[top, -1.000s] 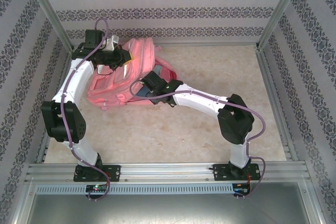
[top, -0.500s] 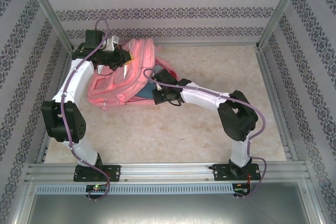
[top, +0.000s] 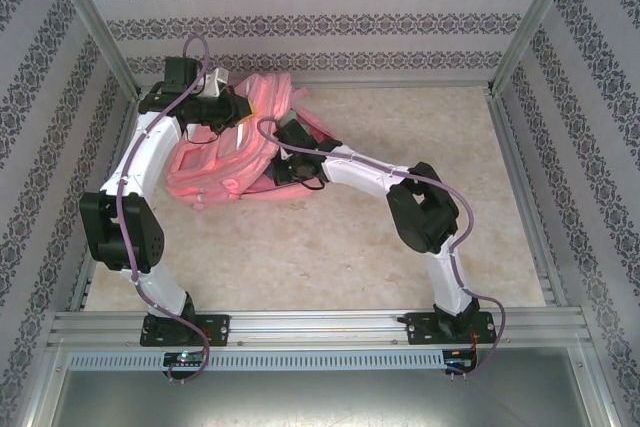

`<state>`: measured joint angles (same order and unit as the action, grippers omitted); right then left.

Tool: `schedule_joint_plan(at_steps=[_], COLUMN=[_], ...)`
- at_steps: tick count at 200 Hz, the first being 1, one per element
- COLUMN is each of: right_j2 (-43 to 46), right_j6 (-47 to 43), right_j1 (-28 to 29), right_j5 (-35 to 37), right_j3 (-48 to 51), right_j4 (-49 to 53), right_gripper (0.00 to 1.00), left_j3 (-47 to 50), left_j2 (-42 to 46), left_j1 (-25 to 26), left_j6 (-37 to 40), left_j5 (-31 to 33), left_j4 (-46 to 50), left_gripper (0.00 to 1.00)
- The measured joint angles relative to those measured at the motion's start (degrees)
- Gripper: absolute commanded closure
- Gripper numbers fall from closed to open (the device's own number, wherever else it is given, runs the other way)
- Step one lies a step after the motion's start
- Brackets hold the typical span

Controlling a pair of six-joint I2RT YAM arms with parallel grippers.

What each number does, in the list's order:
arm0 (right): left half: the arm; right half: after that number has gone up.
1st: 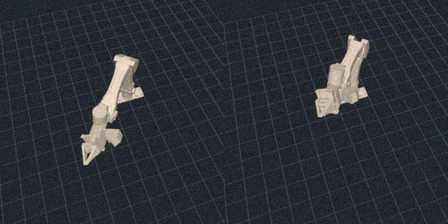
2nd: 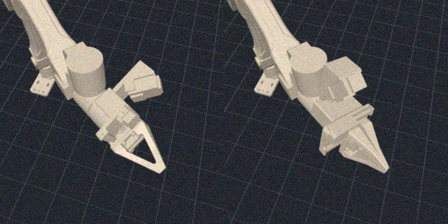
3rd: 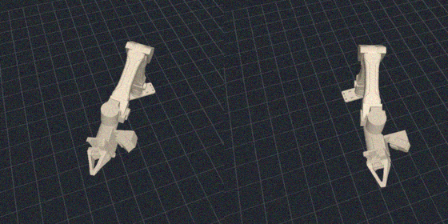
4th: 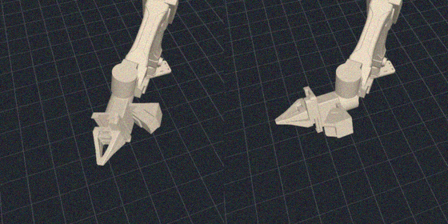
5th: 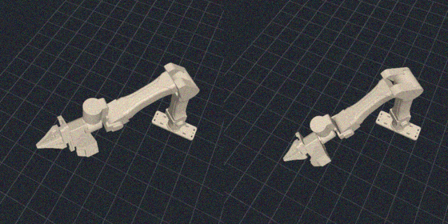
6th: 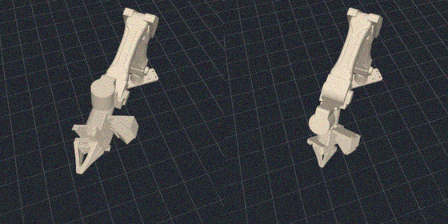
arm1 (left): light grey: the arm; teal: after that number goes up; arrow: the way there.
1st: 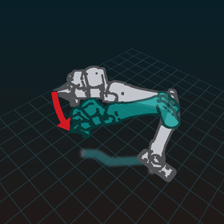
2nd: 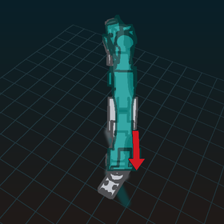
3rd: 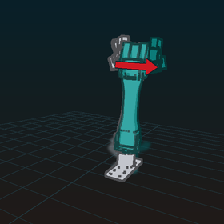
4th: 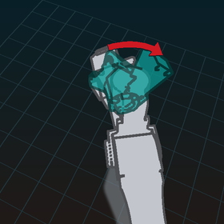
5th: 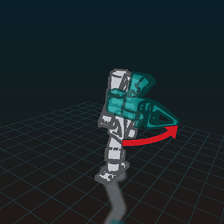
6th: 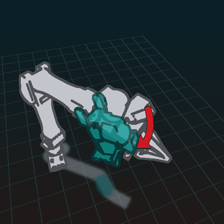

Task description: Pack books, pencil case, and school supplies into a backpack

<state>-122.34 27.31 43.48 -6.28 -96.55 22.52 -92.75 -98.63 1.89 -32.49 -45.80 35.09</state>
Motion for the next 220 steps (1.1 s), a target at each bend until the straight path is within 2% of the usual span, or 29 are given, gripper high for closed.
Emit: schedule_joint_plan(at_steps=[35,76,103,117,127,188,220], right_j2=[0.4,8.7,16.2,19.3,20.9,26.2,28.9], right_j6=[0.1,1.4,2.8,3.6,4.3,7.6,8.6], right_j1=[-0.4,-0.4,-1.2,-1.7,-1.9,-2.4,-2.5], right_j5=[0.3,1.7,3.8,4.7,5.3,9.2,9.9], right_j3=[1.2,12.1,18.5,21.2,22.8,30.2,31.7], right_j4=[-0.2,-2.2,-2.8,-3.4,-3.7,-4.4,-4.6], right_gripper=[0.85,0.78,0.74,0.68,0.67,0.65,0.63], left_j3=[0.0,0.3,0.3,0.3,0.3,0.9,7.4], left_j2=[0.0,0.0,-0.3,-0.5,-0.5,-0.2,3.9], left_j1=[0.0,0.8,1.2,1.3,1.4,1.5,0.8], left_j6=[0.0,0.0,0.2,0.4,0.8,2.1,2.0], left_j5=[0.2,0.3,0.1,-0.3,-0.3,2.3,6.5], left_j4=[0.0,0.0,0.0,0.0,0.0,0.5,0.9], left_gripper=[0.97,0.95,0.80,0.65,0.59,0.57,0.57])
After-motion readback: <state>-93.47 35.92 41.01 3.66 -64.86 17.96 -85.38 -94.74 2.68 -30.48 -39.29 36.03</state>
